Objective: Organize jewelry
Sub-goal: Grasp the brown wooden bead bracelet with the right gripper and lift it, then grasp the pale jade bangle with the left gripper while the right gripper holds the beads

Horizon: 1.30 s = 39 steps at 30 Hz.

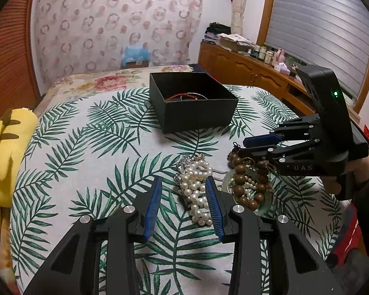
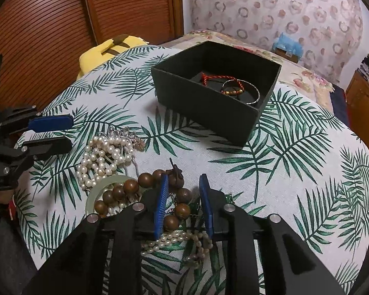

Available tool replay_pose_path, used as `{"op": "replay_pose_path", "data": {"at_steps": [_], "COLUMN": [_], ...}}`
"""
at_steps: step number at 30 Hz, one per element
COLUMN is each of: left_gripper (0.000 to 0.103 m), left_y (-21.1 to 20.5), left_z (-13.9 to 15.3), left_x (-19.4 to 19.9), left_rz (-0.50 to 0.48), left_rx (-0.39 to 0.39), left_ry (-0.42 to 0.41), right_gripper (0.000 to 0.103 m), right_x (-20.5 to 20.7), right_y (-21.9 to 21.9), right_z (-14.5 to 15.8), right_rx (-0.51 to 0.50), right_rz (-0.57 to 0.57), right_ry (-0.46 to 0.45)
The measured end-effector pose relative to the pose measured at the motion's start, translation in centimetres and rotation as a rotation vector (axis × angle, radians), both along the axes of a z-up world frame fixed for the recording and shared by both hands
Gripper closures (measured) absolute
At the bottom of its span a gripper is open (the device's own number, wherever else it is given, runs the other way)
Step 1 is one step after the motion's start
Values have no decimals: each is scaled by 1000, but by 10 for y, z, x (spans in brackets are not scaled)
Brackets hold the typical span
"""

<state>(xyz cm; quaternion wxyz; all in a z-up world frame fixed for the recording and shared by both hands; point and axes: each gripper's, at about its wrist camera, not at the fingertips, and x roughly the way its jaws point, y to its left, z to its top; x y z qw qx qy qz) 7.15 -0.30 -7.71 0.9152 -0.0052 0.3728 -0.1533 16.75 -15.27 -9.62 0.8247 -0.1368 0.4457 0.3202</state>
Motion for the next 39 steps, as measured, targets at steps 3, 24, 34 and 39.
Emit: {"op": "replay_pose_path", "data": {"at_steps": [3, 24, 34, 39], "left_gripper": [69, 69, 74, 83], "left_y": [1, -9, -27, -40], "left_z": [0, -1, -3, -5], "left_x": [-2, -6, -5, 4], "left_rz": [-1, -33, -97, -136], "left_rx": [-2, -6, -7, 12], "left_ry": [0, 2, 15, 34], "right_gripper": [89, 88, 88, 88], "right_x": [0, -19, -42, -46], "right_y": [-1, -21, -42, -56], "right_z": [-2, 30, 72, 80], "right_rx": [-25, 103, 127, 131], "right_rz": [-17, -52, -94, -123], "right_ry": [-12, -114, -245, -270]}}
